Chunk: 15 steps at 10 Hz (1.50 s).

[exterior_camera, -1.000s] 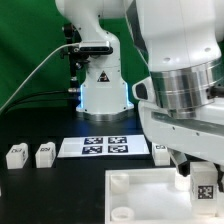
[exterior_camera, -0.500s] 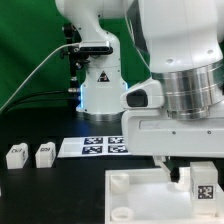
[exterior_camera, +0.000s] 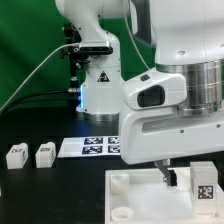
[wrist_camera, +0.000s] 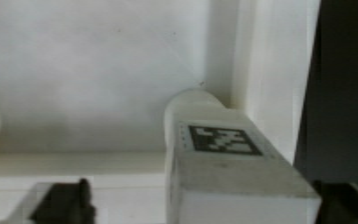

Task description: Assemble one leg

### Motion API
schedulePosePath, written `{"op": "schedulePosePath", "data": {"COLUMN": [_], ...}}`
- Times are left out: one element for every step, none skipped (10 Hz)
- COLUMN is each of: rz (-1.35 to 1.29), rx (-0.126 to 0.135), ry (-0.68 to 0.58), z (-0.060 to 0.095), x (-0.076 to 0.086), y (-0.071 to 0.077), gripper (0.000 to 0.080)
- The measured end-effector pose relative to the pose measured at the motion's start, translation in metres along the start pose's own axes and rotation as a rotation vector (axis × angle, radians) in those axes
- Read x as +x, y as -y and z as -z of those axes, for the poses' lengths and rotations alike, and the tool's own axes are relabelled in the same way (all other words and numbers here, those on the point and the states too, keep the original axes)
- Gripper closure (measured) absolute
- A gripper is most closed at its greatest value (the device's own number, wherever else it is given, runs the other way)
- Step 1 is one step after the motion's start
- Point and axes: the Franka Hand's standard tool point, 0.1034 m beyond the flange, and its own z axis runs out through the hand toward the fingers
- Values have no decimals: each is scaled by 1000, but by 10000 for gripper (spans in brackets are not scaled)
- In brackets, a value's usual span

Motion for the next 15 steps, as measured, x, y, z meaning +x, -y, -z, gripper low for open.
{"op": "schedulePosePath", "data": {"rz": [0,-71,-192,-254,-414,-625,-793,-1044,-1237,-1344,-1543,-1638,-1659,-1655,-1651], "rx": [0,2,5,7,15,29,42,58,69,79,86,85,84,84,84], "ry": [0,0,1,2,3,6,11,22,33,44,56,60,62,62,62], "z": [0,0,0,0,0,1,0,-2,-2,-2,-2,-2,-2,-3,-3], "x": [0,0,0,0,0,1,1,1,1,1,2,2,2,2,2], "y": [0,1,2,2,3,2,1,2,2,2,3,4,4,5,5], "gripper": [246,428,509,509,509,509,509,509,509,509,508,508,433,433,296]}}
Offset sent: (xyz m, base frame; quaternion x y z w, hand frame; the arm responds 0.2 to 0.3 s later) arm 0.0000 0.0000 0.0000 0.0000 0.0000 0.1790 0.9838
